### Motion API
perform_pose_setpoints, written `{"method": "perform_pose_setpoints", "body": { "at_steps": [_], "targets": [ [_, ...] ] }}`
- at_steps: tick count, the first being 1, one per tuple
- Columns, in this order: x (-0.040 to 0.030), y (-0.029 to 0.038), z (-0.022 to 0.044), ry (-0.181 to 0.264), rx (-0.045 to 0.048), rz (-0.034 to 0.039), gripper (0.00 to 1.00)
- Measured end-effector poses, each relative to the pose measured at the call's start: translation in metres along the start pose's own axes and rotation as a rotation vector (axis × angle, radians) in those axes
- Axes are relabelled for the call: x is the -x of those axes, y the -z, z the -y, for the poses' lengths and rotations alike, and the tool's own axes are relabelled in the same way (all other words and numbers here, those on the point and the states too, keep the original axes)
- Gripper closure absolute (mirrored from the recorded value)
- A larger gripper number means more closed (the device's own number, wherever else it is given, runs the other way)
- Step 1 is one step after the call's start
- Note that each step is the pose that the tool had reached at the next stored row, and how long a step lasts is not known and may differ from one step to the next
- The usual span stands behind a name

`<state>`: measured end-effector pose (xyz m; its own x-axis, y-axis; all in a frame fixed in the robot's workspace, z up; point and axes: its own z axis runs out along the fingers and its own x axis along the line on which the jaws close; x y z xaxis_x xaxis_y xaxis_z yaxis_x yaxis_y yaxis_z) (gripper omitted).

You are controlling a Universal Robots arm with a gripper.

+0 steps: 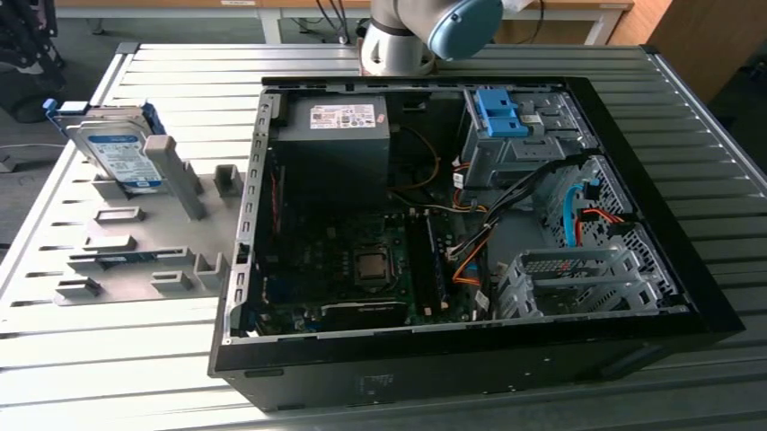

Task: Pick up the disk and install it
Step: 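Pick up the disk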

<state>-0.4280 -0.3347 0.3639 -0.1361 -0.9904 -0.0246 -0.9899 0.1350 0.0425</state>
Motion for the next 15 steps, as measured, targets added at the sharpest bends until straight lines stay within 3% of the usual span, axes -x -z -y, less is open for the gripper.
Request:
{"method": "perform_pose_setpoints", "body": {
  "at_steps": [6, 11, 15],
  "targets": [
    [0.0, -0.0007, 0.0, 0.008, -0.0002, -0.0008, 0.65],
    [-0.0005, -0.0086, -0.0024, 0.024, 0.0003, -0.0029, 0.47],
    [-0.0014, -0.0163, -0.007, 0.042, 0.0004, -0.0034, 0.47]
  ]
}}
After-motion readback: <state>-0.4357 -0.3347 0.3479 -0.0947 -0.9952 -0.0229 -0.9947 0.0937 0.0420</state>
